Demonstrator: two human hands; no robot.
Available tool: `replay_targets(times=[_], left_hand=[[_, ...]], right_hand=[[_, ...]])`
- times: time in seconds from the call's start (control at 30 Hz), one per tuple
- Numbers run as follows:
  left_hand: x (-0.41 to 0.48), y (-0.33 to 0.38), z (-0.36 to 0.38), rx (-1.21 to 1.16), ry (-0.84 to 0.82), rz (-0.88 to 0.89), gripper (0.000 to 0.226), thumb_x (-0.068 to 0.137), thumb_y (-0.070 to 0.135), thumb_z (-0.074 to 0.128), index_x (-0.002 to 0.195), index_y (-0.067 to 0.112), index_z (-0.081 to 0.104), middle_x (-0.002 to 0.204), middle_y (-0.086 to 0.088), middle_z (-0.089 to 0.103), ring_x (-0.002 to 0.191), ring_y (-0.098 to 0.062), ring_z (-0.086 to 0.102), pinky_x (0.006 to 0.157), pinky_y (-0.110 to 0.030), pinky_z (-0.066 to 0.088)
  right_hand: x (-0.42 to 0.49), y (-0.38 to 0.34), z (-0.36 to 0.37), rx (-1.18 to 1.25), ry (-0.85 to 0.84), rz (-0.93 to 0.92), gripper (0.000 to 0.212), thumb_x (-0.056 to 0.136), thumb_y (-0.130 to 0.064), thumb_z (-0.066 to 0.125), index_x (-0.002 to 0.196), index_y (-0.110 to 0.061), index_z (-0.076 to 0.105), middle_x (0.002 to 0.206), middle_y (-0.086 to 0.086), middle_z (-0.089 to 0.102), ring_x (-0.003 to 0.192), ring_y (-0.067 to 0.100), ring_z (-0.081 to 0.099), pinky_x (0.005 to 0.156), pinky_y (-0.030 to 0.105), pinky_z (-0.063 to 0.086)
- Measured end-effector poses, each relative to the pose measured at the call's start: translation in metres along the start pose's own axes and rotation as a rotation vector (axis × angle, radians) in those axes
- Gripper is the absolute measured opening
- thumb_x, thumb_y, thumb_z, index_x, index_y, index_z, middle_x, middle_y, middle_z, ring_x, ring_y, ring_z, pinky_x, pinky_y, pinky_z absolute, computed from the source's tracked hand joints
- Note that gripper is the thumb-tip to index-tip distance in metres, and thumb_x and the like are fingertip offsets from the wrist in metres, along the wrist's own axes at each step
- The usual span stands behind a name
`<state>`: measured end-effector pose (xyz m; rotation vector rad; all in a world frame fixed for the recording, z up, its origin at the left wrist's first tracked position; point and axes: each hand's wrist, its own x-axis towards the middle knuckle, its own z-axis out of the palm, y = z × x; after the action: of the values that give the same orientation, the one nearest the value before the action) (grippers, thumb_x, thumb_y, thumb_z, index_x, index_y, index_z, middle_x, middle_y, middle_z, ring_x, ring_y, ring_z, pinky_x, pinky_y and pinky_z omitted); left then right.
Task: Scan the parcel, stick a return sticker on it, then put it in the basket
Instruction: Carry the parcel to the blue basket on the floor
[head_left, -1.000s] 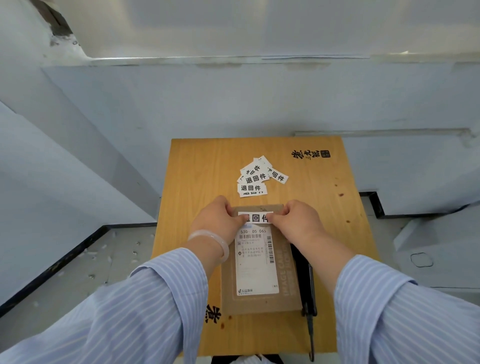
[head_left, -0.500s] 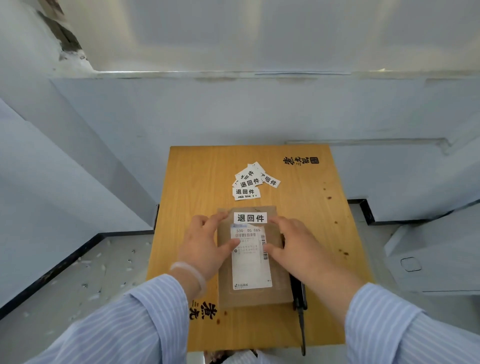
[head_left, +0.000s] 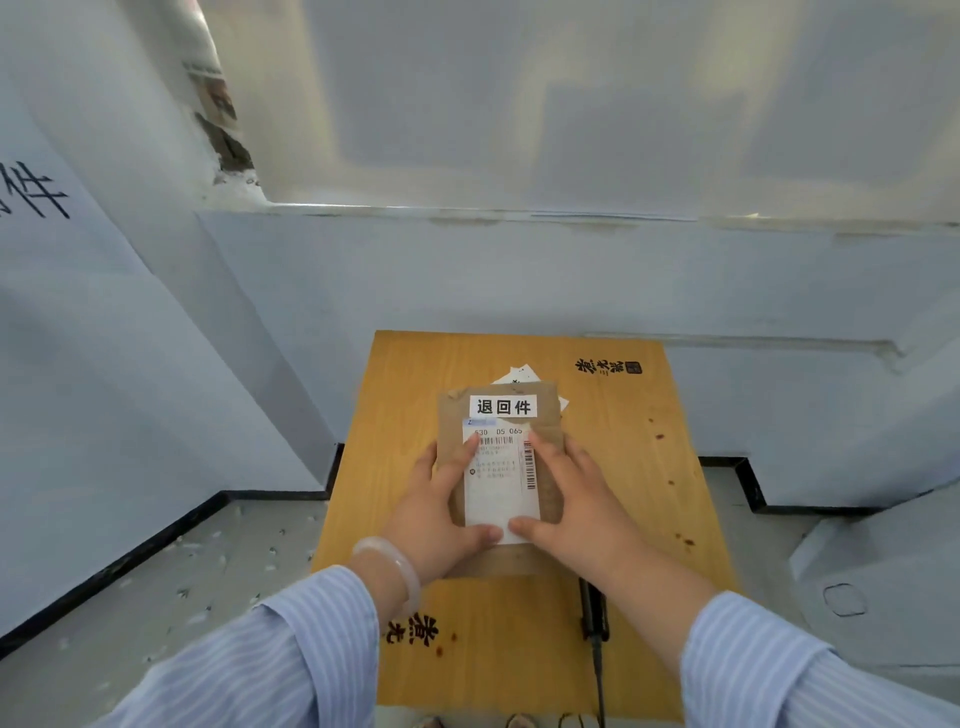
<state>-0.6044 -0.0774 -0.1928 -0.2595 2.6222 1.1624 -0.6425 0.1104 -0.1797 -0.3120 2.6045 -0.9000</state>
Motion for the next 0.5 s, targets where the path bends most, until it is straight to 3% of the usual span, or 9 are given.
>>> replay_targets(times=[0.2,0.33,0.5], left_hand=[[-0.006,0.029,-0.041,-0.008,0.220,0.139,0.101,0.070,0.041,0.080,0.143,0.058,0.013,0.161,-0.002,0.005,0.146,-0.025,0.017,0.113,-0.033,0.025],[-0.022,0.023,-0.063,-0.040,0.311,0.104,0.101,0.068,0.048,0.077,0.140,0.064,0.008,0.156,-0.002,0.016,0.141,-0.026,0.025,0.114,-0.044,0.033],[-0.063,-0.003,-0.086,-0.036,0.434,0.023,0.100,0.072,0.044,0.076,0.139,0.064,0.005,0.151,0.002,0.021,0.136,-0.022,0.030,0.111,-0.043,0.037]], right_hand=[[0.006,-0.034,-0.034,0.128,0.100,-0.155,0.103,0.069,-0.043,0.080,0.144,-0.058,0.011,0.162,-0.005,0.004,0.149,0.017,0.006,0.118,0.040,0.018],[0.017,-0.057,-0.034,0.090,0.076,-0.314,0.098,0.067,-0.052,0.075,0.143,-0.058,0.013,0.147,-0.008,0.034,0.136,0.018,0.031,0.112,0.047,0.033],[0.011,-0.096,-0.003,0.155,-0.018,-0.456,0.095,0.074,-0.045,0.075,0.141,-0.064,0.010,0.153,-0.013,0.021,0.140,0.014,0.024,0.113,0.046,0.033]])
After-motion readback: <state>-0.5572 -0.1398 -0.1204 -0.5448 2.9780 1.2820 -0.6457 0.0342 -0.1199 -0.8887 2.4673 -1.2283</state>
